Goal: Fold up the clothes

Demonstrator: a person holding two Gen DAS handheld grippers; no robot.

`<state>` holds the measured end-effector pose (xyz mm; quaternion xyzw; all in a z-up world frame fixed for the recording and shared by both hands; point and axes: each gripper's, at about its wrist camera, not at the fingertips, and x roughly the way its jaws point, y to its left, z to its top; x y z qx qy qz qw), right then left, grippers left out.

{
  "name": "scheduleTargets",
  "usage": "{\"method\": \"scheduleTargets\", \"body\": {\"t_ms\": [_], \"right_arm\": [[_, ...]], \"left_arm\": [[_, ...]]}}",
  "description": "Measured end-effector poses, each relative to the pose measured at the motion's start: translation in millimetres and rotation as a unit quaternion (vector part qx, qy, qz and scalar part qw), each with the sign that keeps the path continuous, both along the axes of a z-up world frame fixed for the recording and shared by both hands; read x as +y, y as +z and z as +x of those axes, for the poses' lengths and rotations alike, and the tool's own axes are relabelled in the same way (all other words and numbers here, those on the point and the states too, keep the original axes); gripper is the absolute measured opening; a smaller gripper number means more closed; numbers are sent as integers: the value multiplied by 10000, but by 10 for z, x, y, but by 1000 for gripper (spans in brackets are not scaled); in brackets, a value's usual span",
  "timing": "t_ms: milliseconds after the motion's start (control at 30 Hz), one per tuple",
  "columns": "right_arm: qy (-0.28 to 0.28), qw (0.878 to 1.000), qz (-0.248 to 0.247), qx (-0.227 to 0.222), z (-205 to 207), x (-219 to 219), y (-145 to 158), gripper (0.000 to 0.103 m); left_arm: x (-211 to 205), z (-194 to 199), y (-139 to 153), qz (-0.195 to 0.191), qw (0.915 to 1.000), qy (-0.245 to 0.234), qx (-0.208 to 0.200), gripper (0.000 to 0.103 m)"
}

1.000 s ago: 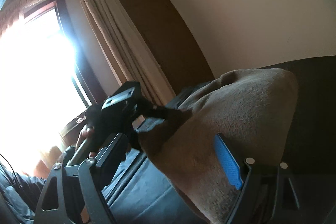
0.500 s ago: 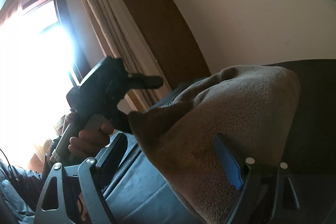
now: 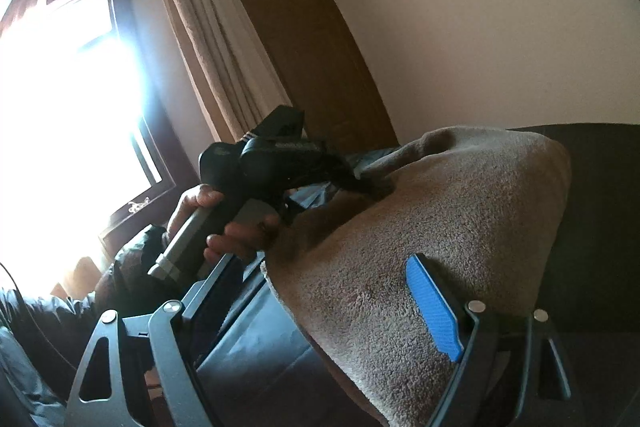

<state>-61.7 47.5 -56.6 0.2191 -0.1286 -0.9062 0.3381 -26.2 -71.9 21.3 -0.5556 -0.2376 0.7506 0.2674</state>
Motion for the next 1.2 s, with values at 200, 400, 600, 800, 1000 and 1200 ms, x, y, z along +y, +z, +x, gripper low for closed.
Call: {"method": "scheduleTargets", "body": {"t_ms": [200, 400, 600, 800, 1000, 1200], "right_arm": [[-8, 9998, 180, 94, 28, -58, -12, 86], [-279, 9966, 529, 559, 162, -123, 50, 86], [-376, 9959, 530, 626, 185, -103, 66, 86], [-954, 9941, 429, 298, 29, -1, 285, 86], [-627, 9900, 1177, 459, -194, -323, 533, 86], [-405, 9697, 2391, -282, -482, -545, -15, 86]], "left_arm": [[-108, 58, 40, 229, 9994, 166, 212, 23], [-427, 294, 432, 361, 9934, 551, 943, 21], [-692, 339, 131, 11, 9945, 827, 636, 22], [-636, 282, -214, 24, 9957, 790, 477, 27], [-736, 215, -257, 133, 9957, 850, 337, 60], [-908, 249, -142, 152, 9930, 1034, 554, 73]]}}
